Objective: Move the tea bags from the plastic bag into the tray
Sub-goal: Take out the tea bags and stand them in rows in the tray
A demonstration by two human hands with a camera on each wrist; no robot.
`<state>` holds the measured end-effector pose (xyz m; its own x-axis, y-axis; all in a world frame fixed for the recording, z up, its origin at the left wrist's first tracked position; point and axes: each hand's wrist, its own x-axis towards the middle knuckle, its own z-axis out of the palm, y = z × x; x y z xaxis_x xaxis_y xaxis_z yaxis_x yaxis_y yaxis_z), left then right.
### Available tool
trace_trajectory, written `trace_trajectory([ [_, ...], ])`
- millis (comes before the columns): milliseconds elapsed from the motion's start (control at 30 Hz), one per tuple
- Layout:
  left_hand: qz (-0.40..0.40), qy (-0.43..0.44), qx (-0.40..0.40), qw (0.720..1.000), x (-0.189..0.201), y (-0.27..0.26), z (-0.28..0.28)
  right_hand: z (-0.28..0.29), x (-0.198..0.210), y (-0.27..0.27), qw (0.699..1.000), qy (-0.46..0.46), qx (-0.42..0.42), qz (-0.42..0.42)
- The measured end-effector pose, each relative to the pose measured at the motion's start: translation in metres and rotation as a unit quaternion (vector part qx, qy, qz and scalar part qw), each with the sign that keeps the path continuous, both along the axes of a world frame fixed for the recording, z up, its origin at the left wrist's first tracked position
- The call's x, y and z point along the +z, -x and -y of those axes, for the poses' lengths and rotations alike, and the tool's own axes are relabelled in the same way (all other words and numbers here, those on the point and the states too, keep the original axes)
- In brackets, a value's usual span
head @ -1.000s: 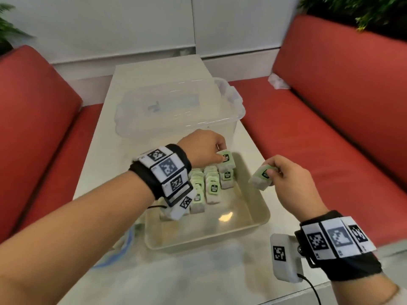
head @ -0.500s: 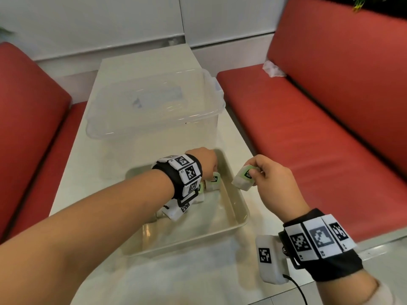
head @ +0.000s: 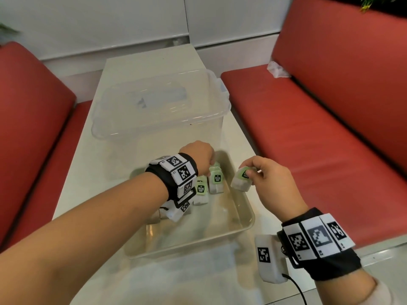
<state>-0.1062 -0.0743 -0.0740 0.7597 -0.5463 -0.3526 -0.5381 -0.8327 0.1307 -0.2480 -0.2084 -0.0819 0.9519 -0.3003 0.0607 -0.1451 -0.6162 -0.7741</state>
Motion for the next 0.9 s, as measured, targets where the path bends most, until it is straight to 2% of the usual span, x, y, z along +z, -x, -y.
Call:
trace_trajectory([
  [100,-0.036,0.061,-0.038,0.997,0.017,0.003,-0.009,-0.003,0.002,-0.005,1.000,0.026,0.013,0.008],
  [200,-0.102,0.152,-0.084,0.979,0.033,0.023,-0.010,-0.009,0.007,-0.012,0.998,0.049,0.026,-0.001],
  [367,-0.062,0.217,-0.084,0.971,0.027,0.033,-0.007,-0.020,0.011,-0.018,0.996,0.079,0.039,-0.007],
  [467,-0.053,0.180,-0.082,0.979,0.019,0.028,-0.009,-0.018,0.004,-0.015,0.997,0.077,0.017,-0.023],
  [633,-0.033,0.043,-0.127,0.990,0.005,0.021,-0.006,-0.011,-0.010,-0.001,0.990,0.104,0.023,-0.092],
  [900,-0.041,-0.064,-0.155,0.985,-0.010,0.016,0.016,-0.008,-0.013,0.005,0.988,0.090,0.039,-0.119],
])
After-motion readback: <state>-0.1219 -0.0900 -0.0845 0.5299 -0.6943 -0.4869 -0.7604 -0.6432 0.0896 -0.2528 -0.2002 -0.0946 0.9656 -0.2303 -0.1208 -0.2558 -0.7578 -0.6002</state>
